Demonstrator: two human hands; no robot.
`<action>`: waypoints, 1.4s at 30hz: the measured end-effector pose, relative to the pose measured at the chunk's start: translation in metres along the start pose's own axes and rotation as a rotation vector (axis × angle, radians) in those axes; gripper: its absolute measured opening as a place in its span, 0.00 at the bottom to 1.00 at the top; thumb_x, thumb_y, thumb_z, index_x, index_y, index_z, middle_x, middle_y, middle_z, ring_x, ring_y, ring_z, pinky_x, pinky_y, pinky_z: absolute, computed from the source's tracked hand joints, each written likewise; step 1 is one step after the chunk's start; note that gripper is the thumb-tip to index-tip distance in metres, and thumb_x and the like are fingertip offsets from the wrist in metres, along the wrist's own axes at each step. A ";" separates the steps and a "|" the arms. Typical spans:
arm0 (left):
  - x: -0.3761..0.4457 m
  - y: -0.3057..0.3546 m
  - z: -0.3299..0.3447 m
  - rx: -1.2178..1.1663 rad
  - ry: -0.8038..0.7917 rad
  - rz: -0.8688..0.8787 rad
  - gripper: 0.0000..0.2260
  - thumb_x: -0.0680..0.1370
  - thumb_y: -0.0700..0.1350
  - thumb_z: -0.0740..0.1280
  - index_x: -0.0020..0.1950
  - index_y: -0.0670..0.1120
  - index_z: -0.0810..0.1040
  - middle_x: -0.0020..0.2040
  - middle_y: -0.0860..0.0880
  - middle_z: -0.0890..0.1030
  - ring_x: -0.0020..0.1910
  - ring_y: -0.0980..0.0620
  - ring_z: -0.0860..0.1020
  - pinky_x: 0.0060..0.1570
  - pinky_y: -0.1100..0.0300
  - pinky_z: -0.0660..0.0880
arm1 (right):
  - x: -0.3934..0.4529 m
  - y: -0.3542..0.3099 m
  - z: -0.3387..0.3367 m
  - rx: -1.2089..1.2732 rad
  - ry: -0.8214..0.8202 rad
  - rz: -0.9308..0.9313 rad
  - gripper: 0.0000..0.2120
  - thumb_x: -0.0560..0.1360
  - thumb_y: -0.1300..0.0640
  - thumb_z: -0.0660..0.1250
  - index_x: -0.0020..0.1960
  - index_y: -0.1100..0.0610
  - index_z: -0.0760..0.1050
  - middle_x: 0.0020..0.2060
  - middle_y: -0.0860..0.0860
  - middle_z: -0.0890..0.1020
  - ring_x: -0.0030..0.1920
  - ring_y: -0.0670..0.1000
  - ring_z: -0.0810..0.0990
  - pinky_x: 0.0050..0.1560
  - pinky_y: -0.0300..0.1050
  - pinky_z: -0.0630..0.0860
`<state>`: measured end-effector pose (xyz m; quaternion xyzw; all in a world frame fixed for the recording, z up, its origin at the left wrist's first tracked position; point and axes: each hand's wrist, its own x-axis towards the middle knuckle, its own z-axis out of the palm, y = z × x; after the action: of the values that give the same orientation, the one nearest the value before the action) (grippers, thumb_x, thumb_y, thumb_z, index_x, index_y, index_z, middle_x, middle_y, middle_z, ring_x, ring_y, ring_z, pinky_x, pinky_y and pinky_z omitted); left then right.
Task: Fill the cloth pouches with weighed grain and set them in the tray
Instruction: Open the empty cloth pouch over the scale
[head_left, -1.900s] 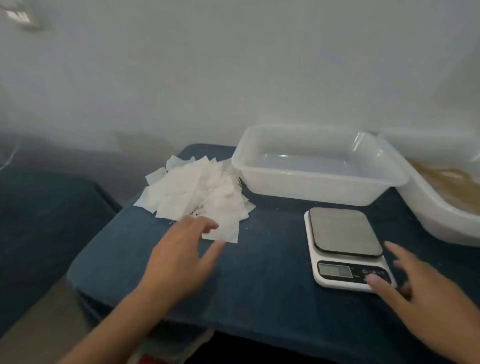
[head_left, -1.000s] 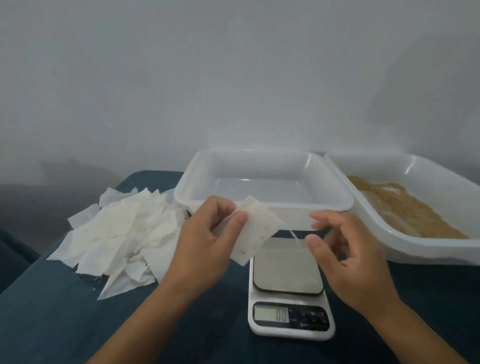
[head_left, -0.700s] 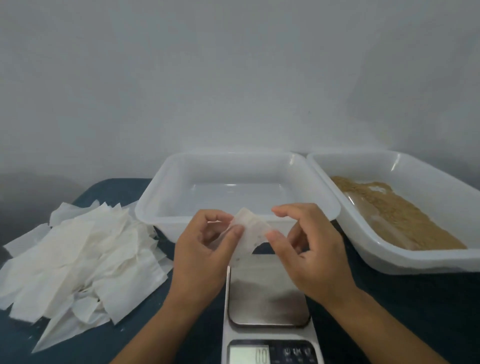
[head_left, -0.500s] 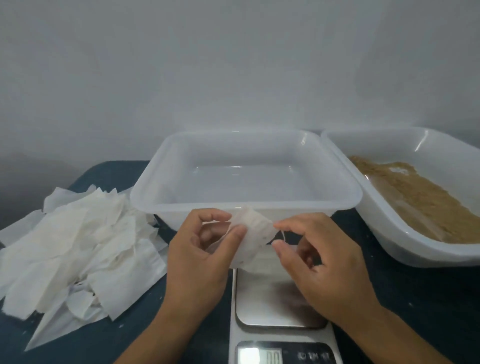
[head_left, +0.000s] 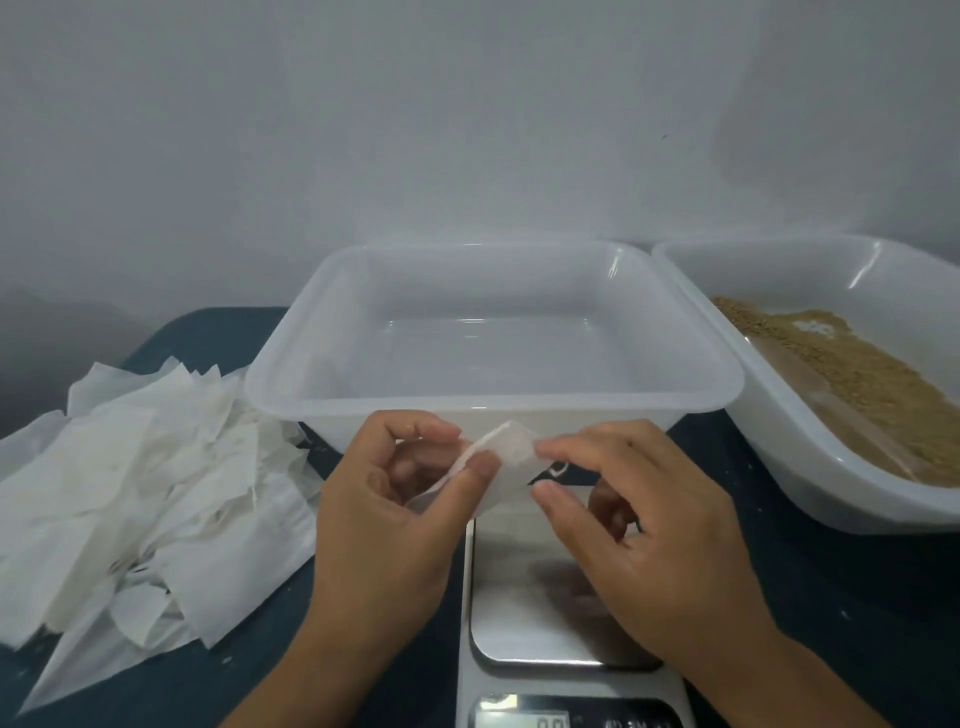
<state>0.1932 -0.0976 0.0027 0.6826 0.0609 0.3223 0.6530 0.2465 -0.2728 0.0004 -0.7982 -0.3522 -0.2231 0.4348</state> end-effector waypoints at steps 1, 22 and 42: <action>-0.001 0.000 -0.001 0.011 -0.002 0.008 0.11 0.68 0.48 0.79 0.45 0.55 0.80 0.41 0.51 0.86 0.41 0.54 0.86 0.40 0.68 0.79 | 0.000 -0.001 0.000 0.010 -0.005 0.002 0.10 0.78 0.49 0.69 0.55 0.51 0.84 0.49 0.41 0.78 0.35 0.43 0.76 0.39 0.28 0.72; -0.008 0.008 -0.010 0.175 -0.508 -0.121 0.15 0.71 0.57 0.75 0.57 0.60 0.82 0.47 0.49 0.86 0.44 0.51 0.84 0.46 0.57 0.82 | 0.004 -0.011 -0.046 0.128 -0.204 0.158 0.06 0.77 0.56 0.74 0.49 0.46 0.81 0.38 0.30 0.81 0.28 0.46 0.79 0.31 0.28 0.71; -0.011 0.014 -0.008 0.265 -0.656 -0.016 0.17 0.77 0.50 0.73 0.66 0.59 0.78 0.62 0.56 0.83 0.63 0.52 0.81 0.57 0.64 0.76 | 0.005 -0.012 -0.055 0.264 -0.488 0.179 0.07 0.81 0.43 0.61 0.52 0.43 0.76 0.27 0.48 0.81 0.25 0.48 0.81 0.30 0.40 0.75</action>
<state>0.1757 -0.0978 0.0118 0.8280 -0.1056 0.0699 0.5462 0.2382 -0.3133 0.0392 -0.7928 -0.4006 0.0627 0.4550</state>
